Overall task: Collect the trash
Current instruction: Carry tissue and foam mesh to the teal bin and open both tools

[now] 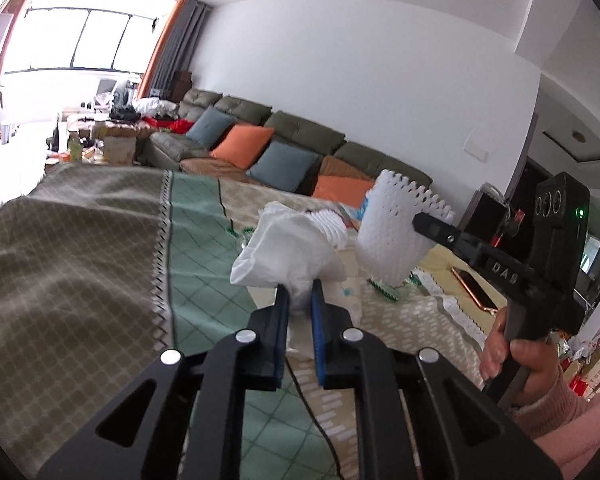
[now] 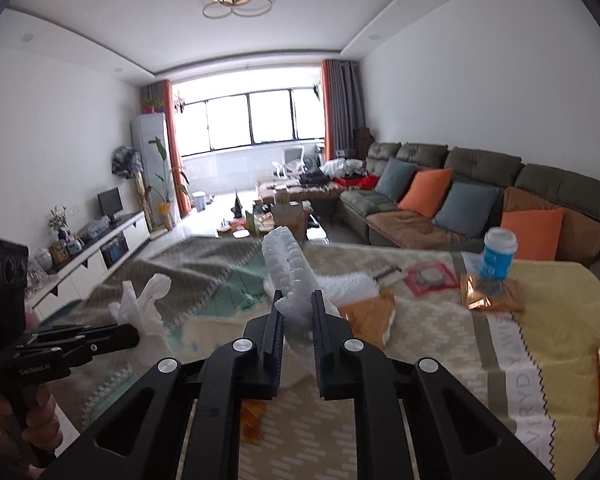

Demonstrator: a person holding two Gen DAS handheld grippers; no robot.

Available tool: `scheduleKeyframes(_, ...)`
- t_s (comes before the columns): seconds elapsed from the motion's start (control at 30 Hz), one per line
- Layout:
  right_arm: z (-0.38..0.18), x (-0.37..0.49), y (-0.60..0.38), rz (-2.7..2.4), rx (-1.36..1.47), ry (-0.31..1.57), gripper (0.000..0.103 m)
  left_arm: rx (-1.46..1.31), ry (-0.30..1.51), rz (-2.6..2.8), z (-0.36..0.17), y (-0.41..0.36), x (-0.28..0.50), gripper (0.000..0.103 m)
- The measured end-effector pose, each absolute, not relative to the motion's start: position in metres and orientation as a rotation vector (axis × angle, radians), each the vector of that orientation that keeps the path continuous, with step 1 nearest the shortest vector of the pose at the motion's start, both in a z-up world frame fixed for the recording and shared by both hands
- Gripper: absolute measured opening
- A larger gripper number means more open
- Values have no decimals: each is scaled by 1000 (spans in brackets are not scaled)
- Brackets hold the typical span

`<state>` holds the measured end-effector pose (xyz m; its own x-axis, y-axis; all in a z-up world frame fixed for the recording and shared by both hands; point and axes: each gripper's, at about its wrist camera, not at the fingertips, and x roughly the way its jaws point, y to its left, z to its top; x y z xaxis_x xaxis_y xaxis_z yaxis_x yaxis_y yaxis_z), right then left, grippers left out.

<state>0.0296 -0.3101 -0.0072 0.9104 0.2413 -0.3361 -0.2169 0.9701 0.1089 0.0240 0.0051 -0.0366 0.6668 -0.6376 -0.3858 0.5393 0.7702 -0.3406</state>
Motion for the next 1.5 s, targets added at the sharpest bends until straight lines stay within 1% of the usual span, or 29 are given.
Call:
scheduleKeyframes(0.23, 23, 25, -289, 390, 101, 287, 13, -229, 440, -560, -17, 53, 9, 12)
scheduleKeyframes(0.43, 33, 41, -250, 585, 140, 289, 13, -235, 423, -413, -11, 103, -1, 12)
scheduleKeyframes(0.73, 26, 87, -160, 867, 159, 367, 13, -258, 419, -141, -7, 193, -14, 12)
scheduleKeyframes(1.03, 22, 108, -76, 1064, 174, 432, 13, -287, 447, 86, -18, 275, -24, 12)
scheduleKeyframes(1.27, 13, 128, -15, 1159, 184, 508, 13, -288, 508, 177, -32, 312, -14, 13)
scheduleKeyframes(1.5, -12, 139, 32, 1191, 160, 625, 13, -285, 583, 205, -56, 317, -2, 13)
